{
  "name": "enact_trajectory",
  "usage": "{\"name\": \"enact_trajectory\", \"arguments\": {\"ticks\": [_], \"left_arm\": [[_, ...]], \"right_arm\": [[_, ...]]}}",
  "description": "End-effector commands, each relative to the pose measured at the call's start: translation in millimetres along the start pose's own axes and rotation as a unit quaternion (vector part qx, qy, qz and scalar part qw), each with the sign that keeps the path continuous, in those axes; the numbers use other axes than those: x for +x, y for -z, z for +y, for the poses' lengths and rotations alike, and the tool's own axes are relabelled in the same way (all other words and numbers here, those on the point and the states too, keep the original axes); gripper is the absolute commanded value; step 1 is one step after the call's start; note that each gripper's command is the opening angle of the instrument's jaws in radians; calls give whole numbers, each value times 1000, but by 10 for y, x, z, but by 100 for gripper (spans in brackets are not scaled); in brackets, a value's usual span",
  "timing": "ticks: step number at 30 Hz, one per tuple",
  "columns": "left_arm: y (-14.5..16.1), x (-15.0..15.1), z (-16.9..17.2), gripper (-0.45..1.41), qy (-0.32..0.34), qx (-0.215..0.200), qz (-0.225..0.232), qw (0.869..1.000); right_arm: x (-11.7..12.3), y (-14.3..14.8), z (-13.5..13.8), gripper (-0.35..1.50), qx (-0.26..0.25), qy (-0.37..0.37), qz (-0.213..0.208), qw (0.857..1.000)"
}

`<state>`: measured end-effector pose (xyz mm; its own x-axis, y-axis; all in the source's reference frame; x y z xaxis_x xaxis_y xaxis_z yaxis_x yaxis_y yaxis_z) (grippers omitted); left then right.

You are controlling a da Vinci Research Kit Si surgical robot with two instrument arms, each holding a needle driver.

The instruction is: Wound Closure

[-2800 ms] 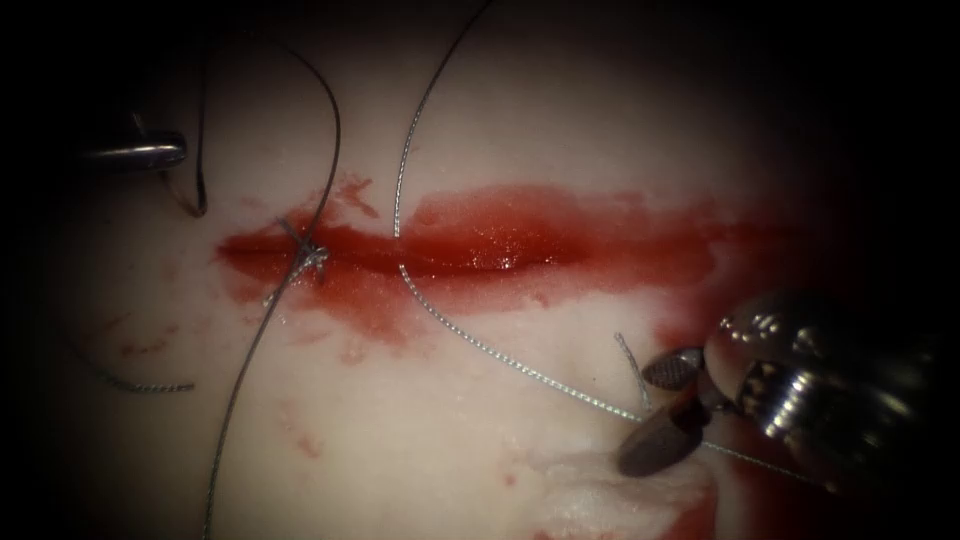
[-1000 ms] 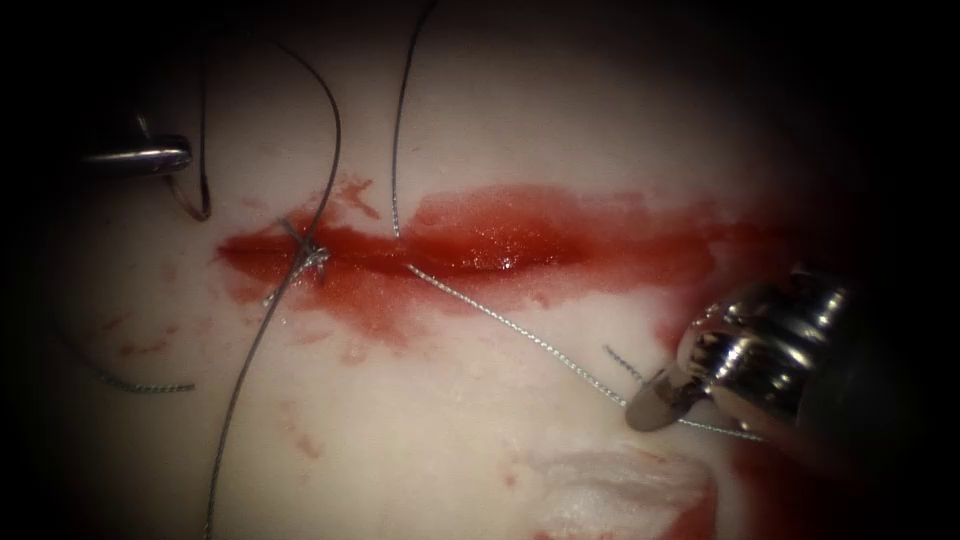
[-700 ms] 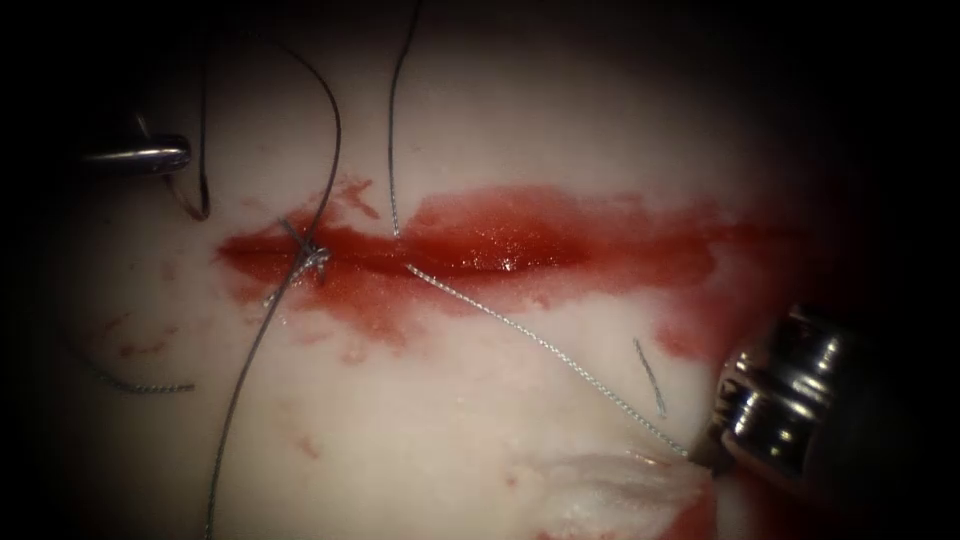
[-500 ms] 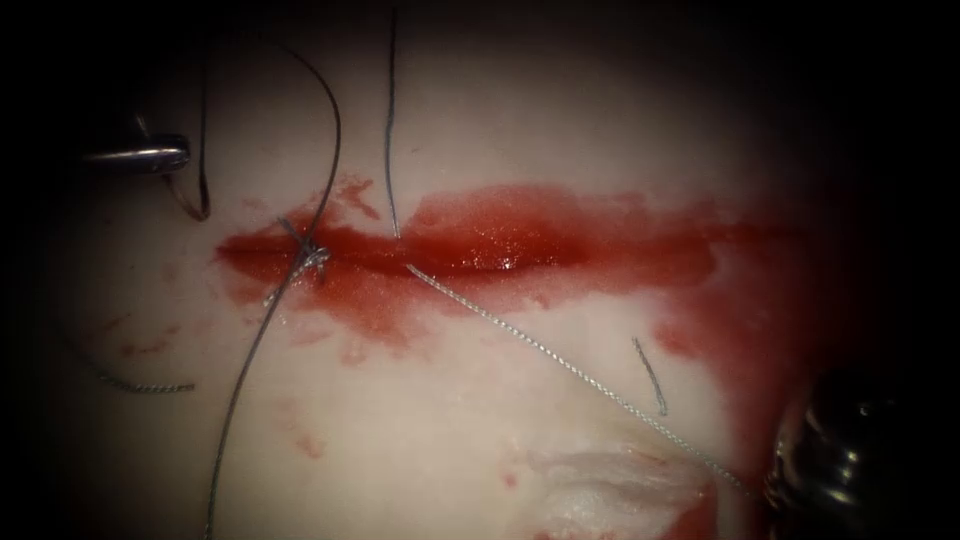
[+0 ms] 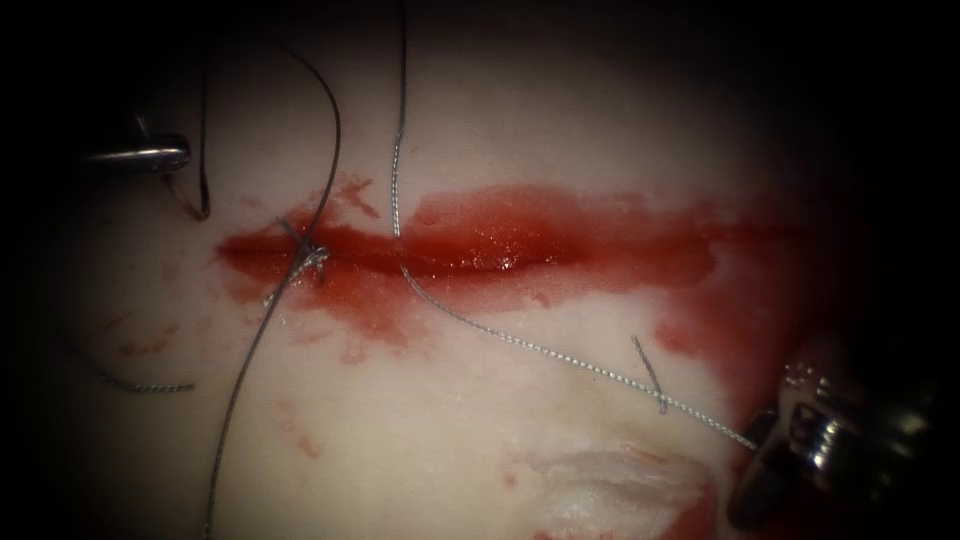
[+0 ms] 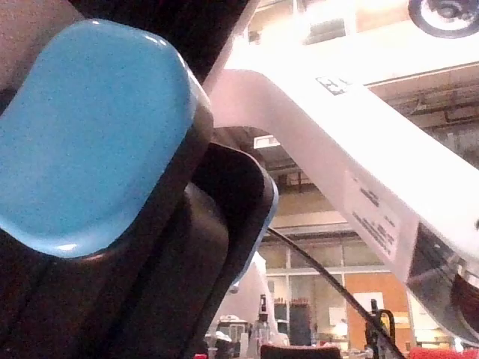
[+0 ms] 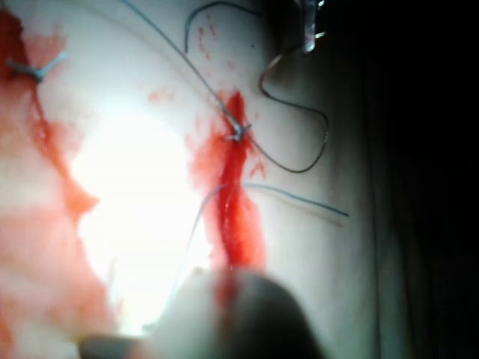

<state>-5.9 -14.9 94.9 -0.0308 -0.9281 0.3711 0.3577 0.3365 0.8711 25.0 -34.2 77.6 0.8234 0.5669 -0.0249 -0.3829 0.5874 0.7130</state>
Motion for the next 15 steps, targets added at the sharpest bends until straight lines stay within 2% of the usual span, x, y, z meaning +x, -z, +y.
{"name": "enact_trajectory", "arguments": {"ticks": [1,3,4,5,7,10,11,12,13,14,15], "left_arm": [[-6,-12,-1,-45,-2,1,-3,1000],[-6,-12,-1,-45,-2,1,-3,1000],[-6,-12,-1,-45,-2,1,-3,1000],[-6,-12,-1,-45,-2,1,-3,1000],[-6,-12,-1,-45,-2,1,-3,1000],[-6,-12,-1,-45,-3,1,-3,1000],[-6,-12,-1,-45,-3,1,-3,1000],[-6,-12,0,-45,-3,1,-3,1000],[-6,-12,0,-45,-3,1,-3,1000],[-6,-12,0,-45,-3,1,-3,1000],[-6,-12,0,-45,-3,1,-3,1000]], "right_arm": [[32,7,2,64,-17,-2,46,999],[55,8,-1,64,-31,-7,72,997],[73,7,-3,51,-44,4,80,996],[73,7,-3,51,-44,4,80,996],[91,0,-3,46,-64,11,90,994],[113,-15,-1,24,-90,13,102,991],[118,-20,-1,10,-98,9,105,990],[122,-27,0,12,-105,11,109,988],[128,-42,2,31,-118,11,120,986],[128,-42,2,31,-118,11,120,986],[130,-49,3,39,-123,9,126,984]]}}
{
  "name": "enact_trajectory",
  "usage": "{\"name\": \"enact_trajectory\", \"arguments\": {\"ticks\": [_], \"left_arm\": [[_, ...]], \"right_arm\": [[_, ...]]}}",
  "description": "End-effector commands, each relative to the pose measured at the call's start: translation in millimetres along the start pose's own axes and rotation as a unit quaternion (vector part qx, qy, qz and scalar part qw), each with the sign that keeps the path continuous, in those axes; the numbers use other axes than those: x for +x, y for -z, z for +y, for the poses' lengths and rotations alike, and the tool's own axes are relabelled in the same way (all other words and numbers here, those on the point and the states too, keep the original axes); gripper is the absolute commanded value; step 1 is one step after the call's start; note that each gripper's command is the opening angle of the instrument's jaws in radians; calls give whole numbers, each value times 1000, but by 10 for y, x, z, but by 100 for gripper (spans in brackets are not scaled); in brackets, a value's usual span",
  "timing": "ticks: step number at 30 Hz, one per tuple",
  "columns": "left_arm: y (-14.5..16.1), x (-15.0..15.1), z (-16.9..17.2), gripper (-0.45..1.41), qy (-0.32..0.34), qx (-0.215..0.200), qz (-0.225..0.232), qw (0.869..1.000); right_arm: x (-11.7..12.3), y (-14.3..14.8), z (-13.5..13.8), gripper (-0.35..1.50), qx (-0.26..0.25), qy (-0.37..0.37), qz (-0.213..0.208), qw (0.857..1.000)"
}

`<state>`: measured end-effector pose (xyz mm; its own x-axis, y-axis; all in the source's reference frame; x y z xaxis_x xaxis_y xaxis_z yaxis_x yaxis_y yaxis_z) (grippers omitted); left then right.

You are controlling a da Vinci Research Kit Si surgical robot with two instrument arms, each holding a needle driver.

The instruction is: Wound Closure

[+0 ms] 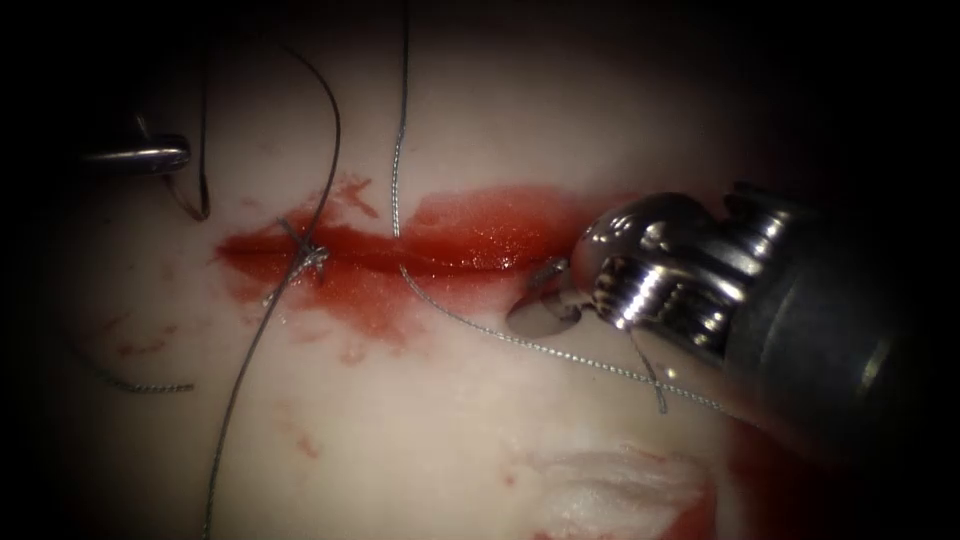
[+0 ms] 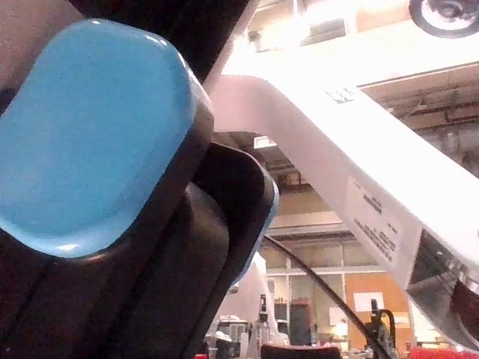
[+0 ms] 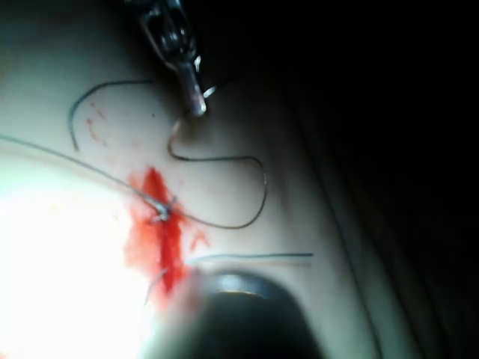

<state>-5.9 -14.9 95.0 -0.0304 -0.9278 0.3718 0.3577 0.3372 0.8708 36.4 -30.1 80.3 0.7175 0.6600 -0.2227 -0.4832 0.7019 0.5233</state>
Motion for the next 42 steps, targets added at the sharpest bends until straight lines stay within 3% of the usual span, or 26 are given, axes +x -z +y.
{"name": "enact_trajectory", "arguments": {"ticks": [1,3,8,11,14,15,16,17,18,21,24,28,29,30,33,37,39,42], "left_arm": [[-6,-12,-1,-45,-3,1,-3,1000],[-6,-12,-1,-45,-3,1,-3,1000],[-7,-12,-1,-45,-3,1,-3,1000],[-7,-11,-1,-45,-3,1,-3,1000],[-7,-11,-1,-45,-3,1,-3,1000],[-7,-11,-1,-45,-3,1,-3,1000],[-7,-11,-1,-45,-3,1,-3,1000],[-7,-11,-1,-45,-3,1,-3,1000],[-7,-11,-1,-45,-3,1,-3,1000],[-7,-11,-2,-45,-3,1,-3,1000],[-7,-11,-2,-45,-3,1,-3,1000],[-7,-11,-2,-45,-3,1,-3,1000],[-7,-11,-2,-45,-3,1,-3,1000],[-7,-11,-2,-45,-3,1,-3,1000],[-7,-11,-2,-45,-3,1,-3,1000],[-7,-11,-2,-45,-3,1,-3,1000],[-7,-11,-2,-45,-3,1,-3,1000],[-7,-11,-2,-45,-3,0,-2,1000]], "right_arm": [[10,-18,0,47,-5,-3,13,1000],[8,-28,-2,46,-10,-5,25,1000],[6,-47,-6,98,-25,-21,38,999],[8,-48,-7,101,-28,-26,39,999],[12,-51,-8,89,-32,-30,41,998],[13,-53,-8,52,-30,-34,43,998],[12,-54,-8,-15,-14,-30,45,998],[12,-54,-8,-15,-14,-30,45,998],[10,-53,-8,-35,3,-31,44,999],[3,-48,-6,-35,40,-35,54,997],[-6,-39,-2,-35,46,-28,37,998],[-30,-24,6,-35,43,-19,-37,998],[-49,-15,11,-35,50,-6,-93,994],[-58,-10,12,-35,52,-8,-114,992],[-81,1,17,-35,54,-6,-156,986],[-102,15,22,-35,94,-4,-224,970],[-112,22,23,-35,99,-2,-243,965],[-111,22,21,-35,78,-3,-222,972]]}}
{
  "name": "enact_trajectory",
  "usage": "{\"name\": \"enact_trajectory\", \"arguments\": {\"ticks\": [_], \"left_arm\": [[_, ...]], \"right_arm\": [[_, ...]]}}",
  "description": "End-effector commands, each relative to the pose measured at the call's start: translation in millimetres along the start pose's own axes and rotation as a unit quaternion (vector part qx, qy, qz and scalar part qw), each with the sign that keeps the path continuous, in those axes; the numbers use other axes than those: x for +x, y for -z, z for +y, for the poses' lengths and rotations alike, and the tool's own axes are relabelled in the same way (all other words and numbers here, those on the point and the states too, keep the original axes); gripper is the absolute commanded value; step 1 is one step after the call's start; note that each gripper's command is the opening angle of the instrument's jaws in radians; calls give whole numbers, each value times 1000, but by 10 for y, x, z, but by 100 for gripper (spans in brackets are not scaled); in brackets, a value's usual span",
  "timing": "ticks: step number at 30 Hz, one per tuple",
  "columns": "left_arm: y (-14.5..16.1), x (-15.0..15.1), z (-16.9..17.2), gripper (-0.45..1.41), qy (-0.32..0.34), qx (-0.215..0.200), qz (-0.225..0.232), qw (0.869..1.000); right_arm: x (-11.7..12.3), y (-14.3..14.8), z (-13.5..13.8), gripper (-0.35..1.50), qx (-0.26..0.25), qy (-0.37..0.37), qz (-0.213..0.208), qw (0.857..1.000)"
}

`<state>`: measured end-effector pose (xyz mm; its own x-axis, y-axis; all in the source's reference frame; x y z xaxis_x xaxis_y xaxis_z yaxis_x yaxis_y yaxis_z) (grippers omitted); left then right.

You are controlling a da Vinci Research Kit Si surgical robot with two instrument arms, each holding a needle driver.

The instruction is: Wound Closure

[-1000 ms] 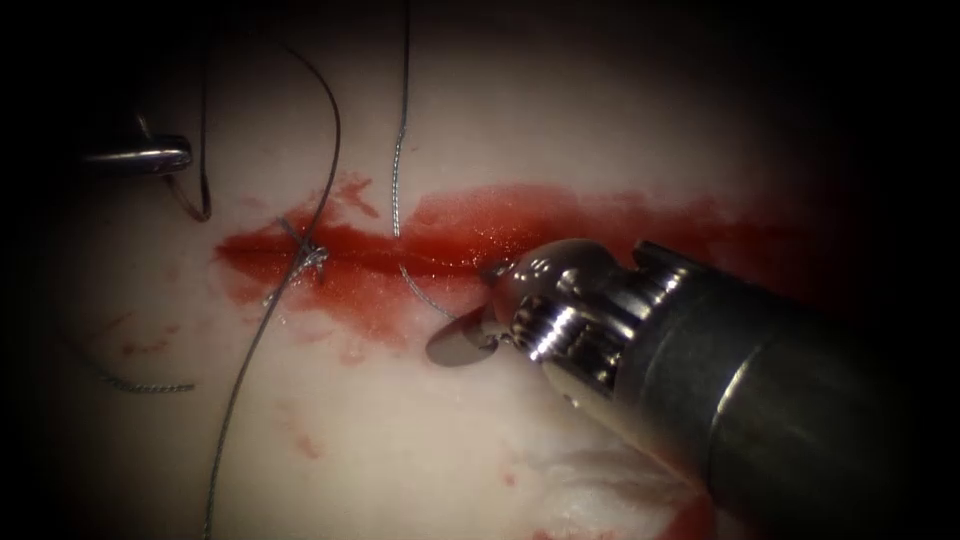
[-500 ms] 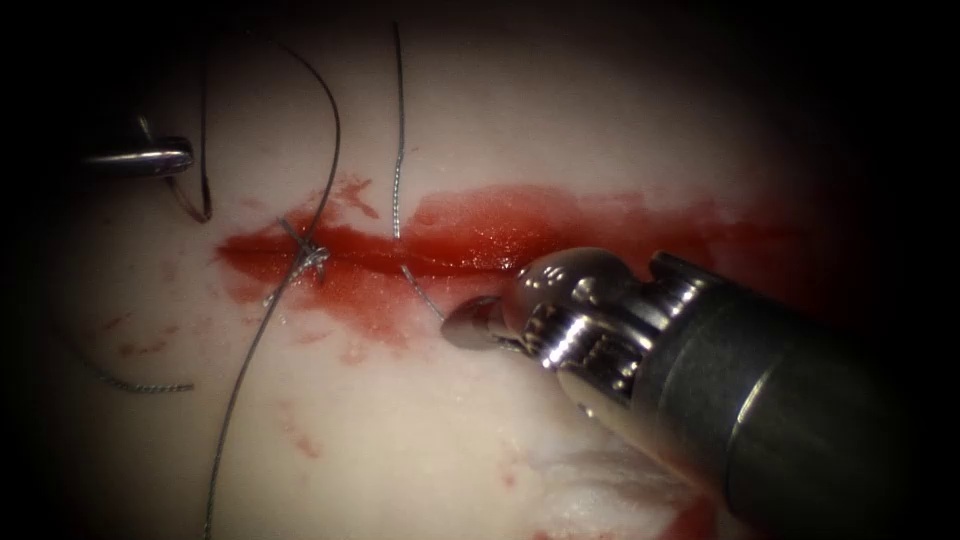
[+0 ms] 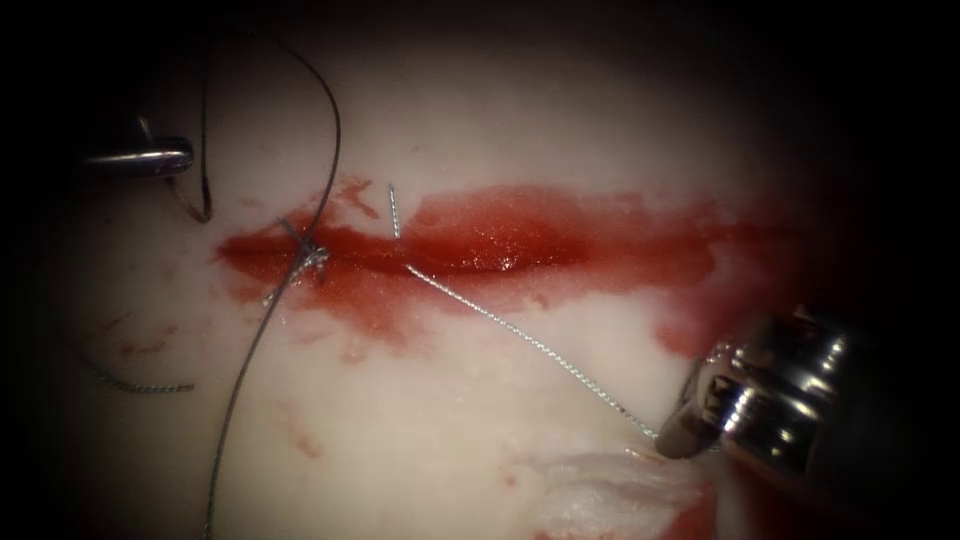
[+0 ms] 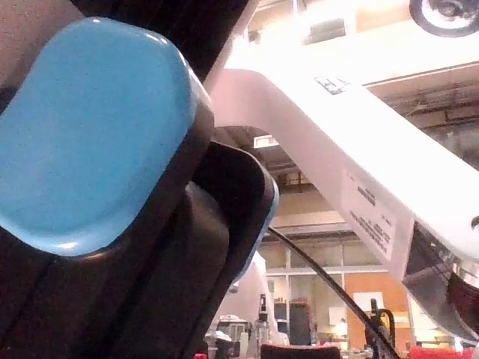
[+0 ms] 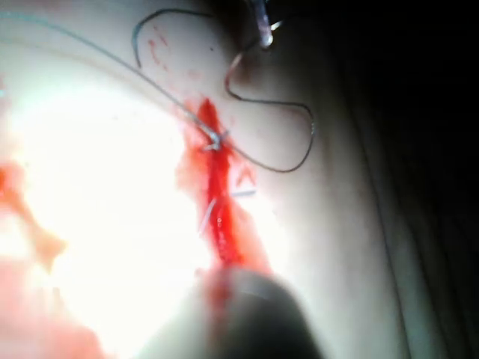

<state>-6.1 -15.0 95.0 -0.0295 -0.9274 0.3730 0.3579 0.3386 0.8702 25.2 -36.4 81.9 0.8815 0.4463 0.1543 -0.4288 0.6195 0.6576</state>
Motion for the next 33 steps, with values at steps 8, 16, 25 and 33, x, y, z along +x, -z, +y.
{"name": "enact_trajectory", "arguments": {"ticks": [8,16,25,33], "left_arm": [[-5,-13,-1,-45,-2,1,-2,1000],[-5,-13,-1,-45,-2,1,-1,1000],[-6,-12,-1,-45,-2,1,-2,1000],[-5,-12,-1,-45,-2,1,-1,1000]], "right_arm": [[48,5,-9,-35,-18,-20,39,999],[76,31,-13,89,-25,20,158,987],[128,95,-8,72,-24,-55,281,958],[184,41,6,98,66,-169,478,860]]}}
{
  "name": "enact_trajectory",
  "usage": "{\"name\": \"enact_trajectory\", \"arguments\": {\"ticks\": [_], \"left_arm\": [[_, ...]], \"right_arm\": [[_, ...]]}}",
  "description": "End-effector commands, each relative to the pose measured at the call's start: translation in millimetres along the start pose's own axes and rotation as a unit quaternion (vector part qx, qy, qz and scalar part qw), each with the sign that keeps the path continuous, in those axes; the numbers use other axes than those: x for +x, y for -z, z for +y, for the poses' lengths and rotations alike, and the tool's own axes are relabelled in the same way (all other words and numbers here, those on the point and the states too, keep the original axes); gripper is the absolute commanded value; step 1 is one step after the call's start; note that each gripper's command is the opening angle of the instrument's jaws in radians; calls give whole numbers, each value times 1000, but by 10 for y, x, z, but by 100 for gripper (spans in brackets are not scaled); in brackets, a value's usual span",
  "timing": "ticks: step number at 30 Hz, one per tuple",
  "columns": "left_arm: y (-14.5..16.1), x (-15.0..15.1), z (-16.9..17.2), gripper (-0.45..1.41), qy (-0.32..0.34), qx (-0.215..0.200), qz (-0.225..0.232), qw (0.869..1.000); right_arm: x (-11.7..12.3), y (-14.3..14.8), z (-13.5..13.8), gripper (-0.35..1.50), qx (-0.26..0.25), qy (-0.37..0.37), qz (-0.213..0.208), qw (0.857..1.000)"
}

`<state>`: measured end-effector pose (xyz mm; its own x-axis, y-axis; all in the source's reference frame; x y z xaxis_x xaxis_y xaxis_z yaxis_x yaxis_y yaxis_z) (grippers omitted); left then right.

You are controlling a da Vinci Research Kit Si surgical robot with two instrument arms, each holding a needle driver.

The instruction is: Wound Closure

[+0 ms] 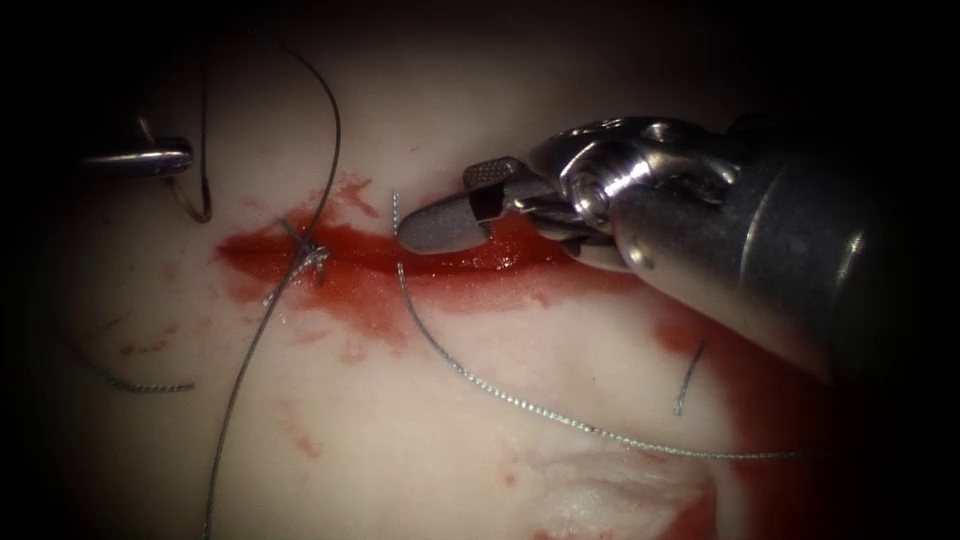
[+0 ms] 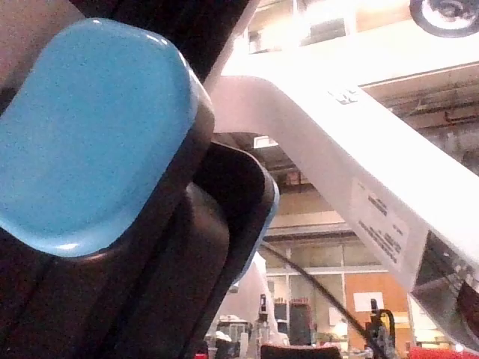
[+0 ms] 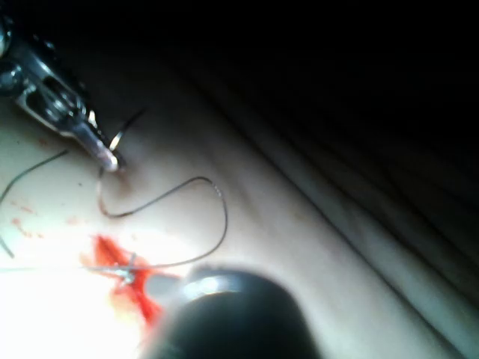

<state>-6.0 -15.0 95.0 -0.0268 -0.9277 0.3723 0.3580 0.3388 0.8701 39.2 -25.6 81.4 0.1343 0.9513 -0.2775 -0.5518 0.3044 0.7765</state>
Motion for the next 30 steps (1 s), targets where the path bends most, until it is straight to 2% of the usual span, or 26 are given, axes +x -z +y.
{"name": "enact_trajectory", "arguments": {"ticks": [1,3,4,7,9,20,25,30], "left_arm": [[-6,-12,-1,-45,-2,1,-3,1000],[-6,-12,-1,-45,-2,1,-3,1000],[-6,-12,-1,-45,-2,1,-3,1000],[-6,-12,-1,-45,-2,1,-3,1000],[-6,-12,-2,-45,-2,1,-3,1000],[-6,-12,-2,-45,-2,2,-2,1000],[-6,-12,-2,-45,-2,2,-2,1000],[-6,-12,-2,-45,-2,2,-2,1000]], "right_arm": [[4,-14,1,98,4,-2,7,1000],[3,-23,3,86,-5,-14,27,1000],[4,-27,3,86,-11,-26,33,999],[8,-35,2,88,-23,-40,45,998],[11,-38,3,96,-29,-44,50,997],[16,-39,15,103,-45,-66,69,994],[10,-44,26,101,-65,-58,63,994],[-8,-55,37,99,-76,-55,63,994]]}}
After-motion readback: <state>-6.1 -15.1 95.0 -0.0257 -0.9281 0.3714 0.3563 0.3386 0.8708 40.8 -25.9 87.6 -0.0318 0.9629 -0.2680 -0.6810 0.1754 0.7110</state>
